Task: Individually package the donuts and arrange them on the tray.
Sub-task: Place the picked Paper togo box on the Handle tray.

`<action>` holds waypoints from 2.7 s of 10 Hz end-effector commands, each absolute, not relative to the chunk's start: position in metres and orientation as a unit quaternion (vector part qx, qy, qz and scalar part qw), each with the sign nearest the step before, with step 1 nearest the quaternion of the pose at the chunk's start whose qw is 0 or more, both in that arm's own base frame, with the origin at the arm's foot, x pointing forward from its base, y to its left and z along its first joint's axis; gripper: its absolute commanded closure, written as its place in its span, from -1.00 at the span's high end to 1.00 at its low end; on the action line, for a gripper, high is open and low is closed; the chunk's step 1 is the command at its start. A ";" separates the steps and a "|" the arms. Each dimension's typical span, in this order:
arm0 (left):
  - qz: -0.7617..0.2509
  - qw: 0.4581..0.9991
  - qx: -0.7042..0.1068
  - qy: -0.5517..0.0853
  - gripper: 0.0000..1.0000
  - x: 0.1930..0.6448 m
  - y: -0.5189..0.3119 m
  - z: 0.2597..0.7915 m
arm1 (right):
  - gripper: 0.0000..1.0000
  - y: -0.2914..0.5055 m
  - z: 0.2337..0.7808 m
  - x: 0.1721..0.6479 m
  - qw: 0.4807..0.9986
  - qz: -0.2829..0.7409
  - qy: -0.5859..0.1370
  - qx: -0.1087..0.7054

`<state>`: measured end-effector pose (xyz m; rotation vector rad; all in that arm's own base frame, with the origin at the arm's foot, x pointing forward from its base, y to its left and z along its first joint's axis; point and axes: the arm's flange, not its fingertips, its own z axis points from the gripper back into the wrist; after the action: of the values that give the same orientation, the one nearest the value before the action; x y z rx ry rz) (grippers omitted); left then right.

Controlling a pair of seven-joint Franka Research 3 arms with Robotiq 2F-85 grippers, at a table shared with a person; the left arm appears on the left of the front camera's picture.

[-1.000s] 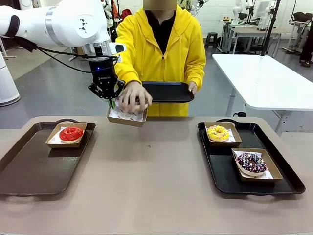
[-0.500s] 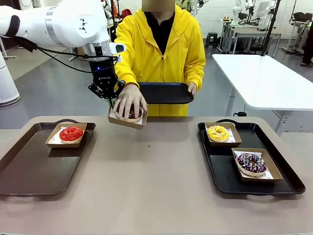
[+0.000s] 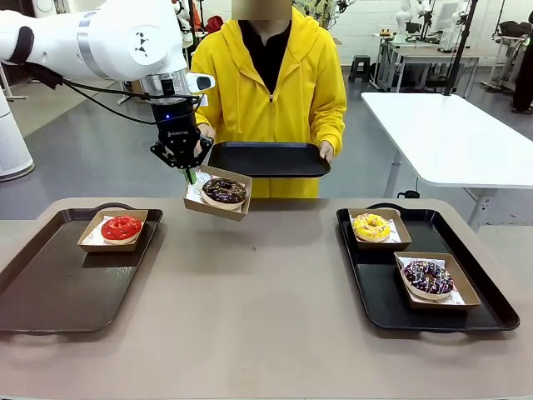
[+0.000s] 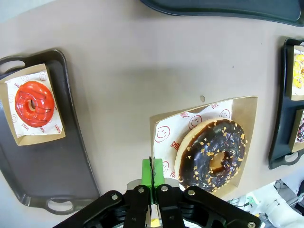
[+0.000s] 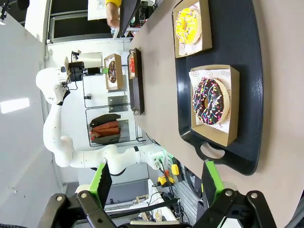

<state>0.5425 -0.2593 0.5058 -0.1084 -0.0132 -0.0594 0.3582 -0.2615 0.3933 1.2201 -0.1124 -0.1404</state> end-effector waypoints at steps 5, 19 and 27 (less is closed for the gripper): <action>-0.072 0.995 -0.045 -0.044 -0.98 0.484 -0.179 0.530 | 1.00 -0.263 0.396 0.358 0.814 -0.064 -0.051 0.575; -0.018 0.999 -0.027 -0.025 -0.98 0.411 0.001 0.451 | 1.00 -0.263 0.396 0.358 0.814 -0.064 -0.051 0.575; -0.018 0.999 -0.027 -0.025 -0.98 0.411 0.001 0.451 | 1.00 -0.263 0.396 0.358 0.814 -0.064 -0.051 0.575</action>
<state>0.4105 0.0003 0.4508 -0.0530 -0.0402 -0.0372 0.3589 -0.2623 0.3933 1.2189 -0.1121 -0.1408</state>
